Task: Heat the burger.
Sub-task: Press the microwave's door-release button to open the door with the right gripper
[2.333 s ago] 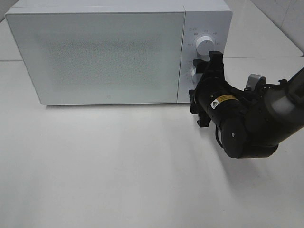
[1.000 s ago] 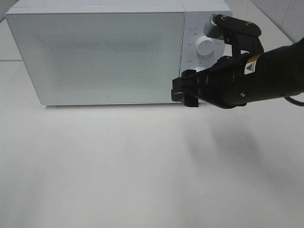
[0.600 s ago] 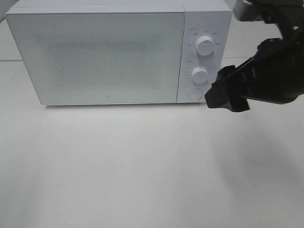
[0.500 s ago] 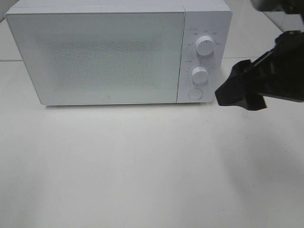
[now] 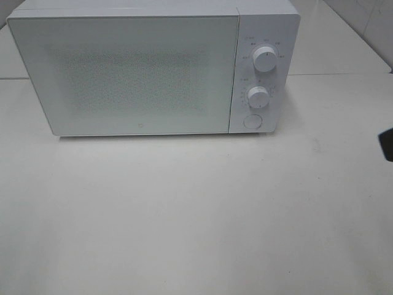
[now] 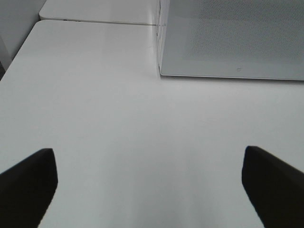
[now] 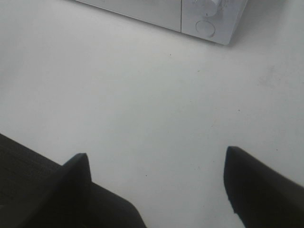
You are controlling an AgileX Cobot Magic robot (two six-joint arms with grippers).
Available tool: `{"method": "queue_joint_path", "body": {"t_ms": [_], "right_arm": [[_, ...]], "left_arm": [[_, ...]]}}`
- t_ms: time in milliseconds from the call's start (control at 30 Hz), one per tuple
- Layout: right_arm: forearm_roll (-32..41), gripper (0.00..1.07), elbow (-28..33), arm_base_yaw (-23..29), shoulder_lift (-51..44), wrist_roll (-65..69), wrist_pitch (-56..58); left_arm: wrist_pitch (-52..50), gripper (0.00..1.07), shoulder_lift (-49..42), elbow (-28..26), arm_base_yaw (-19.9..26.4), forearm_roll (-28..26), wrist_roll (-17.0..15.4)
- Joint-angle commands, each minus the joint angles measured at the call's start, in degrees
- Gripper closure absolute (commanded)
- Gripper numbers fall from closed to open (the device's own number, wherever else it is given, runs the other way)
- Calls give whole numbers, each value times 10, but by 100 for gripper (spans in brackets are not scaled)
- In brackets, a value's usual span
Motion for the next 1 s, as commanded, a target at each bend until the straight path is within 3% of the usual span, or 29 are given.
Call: {"method": "queue_joint_path", "body": {"t_ms": [33,300,833,1000], "right_arm": [[-9,31,15,-10,-46,-11,13],[-7,31,66,-111,-188,-18,36],[1,31,145,-210,-366,-28,61],[2,31,145,-221,-405,-32,61]], "left_arm": [[1,9,-9,2,0,-2,0],[1,9,-9,2,0,-2,0],[1,9,-9,2,0,-2,0],[1,9,-9,2,0,-2,0]]}}
